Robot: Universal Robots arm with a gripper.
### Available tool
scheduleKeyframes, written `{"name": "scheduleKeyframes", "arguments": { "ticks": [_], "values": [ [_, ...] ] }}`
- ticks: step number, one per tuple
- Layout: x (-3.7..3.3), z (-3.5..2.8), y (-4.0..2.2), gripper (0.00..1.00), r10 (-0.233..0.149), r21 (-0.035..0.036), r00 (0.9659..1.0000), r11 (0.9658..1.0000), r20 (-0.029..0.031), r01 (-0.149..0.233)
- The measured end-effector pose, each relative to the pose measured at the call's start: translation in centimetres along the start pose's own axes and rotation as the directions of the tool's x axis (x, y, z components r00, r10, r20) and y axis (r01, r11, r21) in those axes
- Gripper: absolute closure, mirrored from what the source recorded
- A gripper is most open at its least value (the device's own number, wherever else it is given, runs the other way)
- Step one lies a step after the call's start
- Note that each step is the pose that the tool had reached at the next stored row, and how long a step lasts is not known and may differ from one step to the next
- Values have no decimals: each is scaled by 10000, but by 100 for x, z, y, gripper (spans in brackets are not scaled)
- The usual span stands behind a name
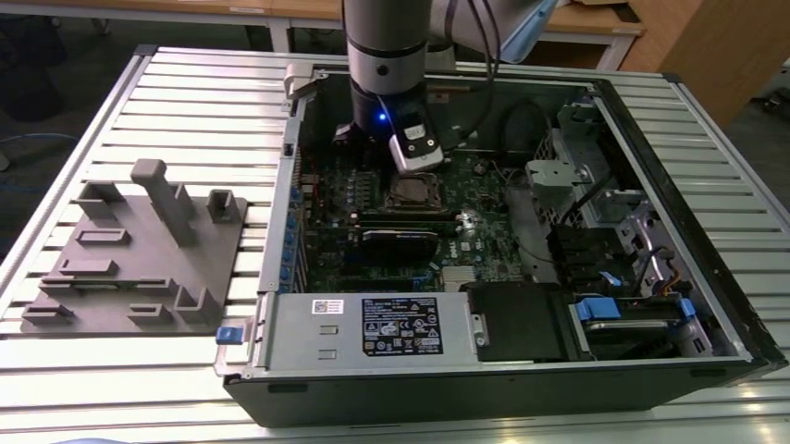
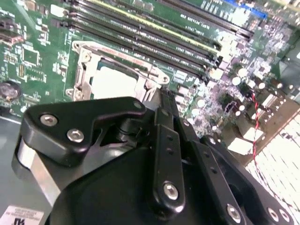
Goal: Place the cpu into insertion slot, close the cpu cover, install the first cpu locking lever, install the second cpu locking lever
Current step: 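Install the second cpu locking lever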
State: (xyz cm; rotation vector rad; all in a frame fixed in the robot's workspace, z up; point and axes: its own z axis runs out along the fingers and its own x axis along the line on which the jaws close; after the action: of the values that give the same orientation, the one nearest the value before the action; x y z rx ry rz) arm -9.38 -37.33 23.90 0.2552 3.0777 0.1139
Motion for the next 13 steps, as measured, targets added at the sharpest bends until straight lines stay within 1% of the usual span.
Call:
{"name": "scheduleKeyframes", "arguments": {
  "ticks": [3,4,5,7,9,11,13],
  "values": [
    [-2,-48,5,90,1,4,10000,10000,1,-1],
    [-8,-47,6,90,1,1,10000,10000,2,-1],
    [-43,-46,12,90,1,3,10000,10000,-4,-1],
    [-93,-43,20,90,1,6,10000,10000,-16,-1],
    [-136,-41,27,90,4,11,10000,10000,-41,-4],
    [-151,-42,11,90,4,12,10000,10000,-48,-4],
    [-158,-44,-17,90,4,12,10000,10000,-48,-4]
  ]
}}
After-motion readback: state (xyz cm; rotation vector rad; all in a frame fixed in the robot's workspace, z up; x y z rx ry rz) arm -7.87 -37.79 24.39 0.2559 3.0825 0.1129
